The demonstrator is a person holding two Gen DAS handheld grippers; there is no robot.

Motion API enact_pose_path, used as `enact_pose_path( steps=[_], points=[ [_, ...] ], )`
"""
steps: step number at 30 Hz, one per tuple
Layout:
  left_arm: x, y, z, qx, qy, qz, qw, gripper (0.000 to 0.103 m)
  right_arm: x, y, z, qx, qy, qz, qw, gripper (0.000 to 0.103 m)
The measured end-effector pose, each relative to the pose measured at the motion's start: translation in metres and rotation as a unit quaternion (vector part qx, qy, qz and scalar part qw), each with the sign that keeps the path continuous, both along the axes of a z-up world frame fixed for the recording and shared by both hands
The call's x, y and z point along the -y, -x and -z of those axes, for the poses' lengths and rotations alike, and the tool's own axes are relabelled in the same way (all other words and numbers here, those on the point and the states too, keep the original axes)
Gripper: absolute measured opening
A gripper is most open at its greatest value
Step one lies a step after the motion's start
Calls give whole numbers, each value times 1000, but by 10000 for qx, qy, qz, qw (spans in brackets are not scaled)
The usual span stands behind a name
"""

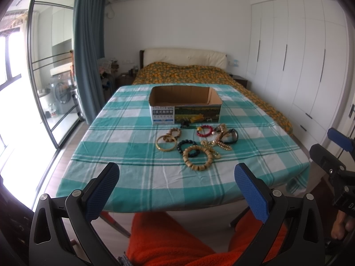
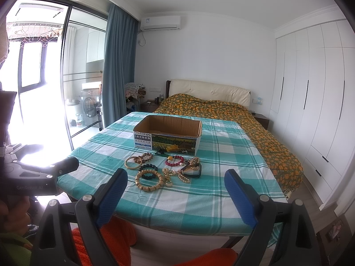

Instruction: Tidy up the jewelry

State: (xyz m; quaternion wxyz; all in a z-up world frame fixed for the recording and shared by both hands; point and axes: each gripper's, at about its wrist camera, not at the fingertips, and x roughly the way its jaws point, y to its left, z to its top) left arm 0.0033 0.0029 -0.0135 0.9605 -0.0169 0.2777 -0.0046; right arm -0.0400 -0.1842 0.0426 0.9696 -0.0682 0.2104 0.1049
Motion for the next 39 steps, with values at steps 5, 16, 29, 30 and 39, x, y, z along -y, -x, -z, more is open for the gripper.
enact_pose_path(
  steps=[5,16,29,30,39],
  points=[
    [0,1,0,-23,-1,18,10000,103,0,0,0,-3,1,1,10000,91],
    [0,-1,-1,-29,-1,14,10000,103,0,0,0,1,4,1,10000,91],
    [-1,0,-2,-29,70,138,9999,103,1,1,1,-34,-4,-18,10000,91],
    [-2,-2,-2,-52,86,139,9999,103,2,1,1,-36,-1,-23,10000,91],
    [-15,-25,4,-381,362,-51,9986,103,9,-12,6,-100,22,46,9999,91]
  ],
)
